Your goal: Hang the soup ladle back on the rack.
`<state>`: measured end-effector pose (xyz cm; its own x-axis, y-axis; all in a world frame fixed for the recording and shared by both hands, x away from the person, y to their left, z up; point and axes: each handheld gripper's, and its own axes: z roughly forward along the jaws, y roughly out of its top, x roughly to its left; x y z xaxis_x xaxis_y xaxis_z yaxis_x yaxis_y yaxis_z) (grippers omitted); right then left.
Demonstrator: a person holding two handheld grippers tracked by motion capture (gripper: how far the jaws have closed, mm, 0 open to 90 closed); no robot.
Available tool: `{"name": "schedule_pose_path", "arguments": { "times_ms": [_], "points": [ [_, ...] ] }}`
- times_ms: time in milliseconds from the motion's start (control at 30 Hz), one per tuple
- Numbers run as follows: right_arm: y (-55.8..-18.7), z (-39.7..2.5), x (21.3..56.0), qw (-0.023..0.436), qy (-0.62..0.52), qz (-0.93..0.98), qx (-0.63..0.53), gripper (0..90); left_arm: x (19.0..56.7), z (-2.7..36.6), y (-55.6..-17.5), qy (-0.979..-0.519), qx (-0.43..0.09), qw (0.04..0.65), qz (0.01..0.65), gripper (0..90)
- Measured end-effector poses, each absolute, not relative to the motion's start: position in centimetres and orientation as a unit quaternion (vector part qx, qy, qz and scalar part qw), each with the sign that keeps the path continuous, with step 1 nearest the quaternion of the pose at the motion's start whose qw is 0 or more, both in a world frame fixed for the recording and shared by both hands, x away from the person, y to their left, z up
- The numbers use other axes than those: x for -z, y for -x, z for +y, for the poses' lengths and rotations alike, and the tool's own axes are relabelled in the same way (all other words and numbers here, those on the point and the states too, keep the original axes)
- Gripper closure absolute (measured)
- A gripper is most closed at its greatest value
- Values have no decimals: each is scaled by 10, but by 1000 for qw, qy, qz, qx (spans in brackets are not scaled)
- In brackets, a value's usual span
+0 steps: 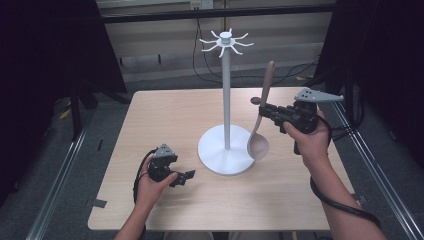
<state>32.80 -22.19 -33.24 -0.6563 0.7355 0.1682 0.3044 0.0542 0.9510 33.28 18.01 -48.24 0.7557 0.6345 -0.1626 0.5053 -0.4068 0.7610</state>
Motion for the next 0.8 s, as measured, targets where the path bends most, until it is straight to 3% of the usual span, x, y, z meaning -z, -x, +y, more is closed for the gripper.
{"name": "schedule_pose_path", "arguments": {
  "times_ms": [800],
  "points": [
    [-332, -215, 299, 164, -347, 731, -565, 779, 482, 181, -333, -834, -75, 426, 342, 52]
  ]
}}
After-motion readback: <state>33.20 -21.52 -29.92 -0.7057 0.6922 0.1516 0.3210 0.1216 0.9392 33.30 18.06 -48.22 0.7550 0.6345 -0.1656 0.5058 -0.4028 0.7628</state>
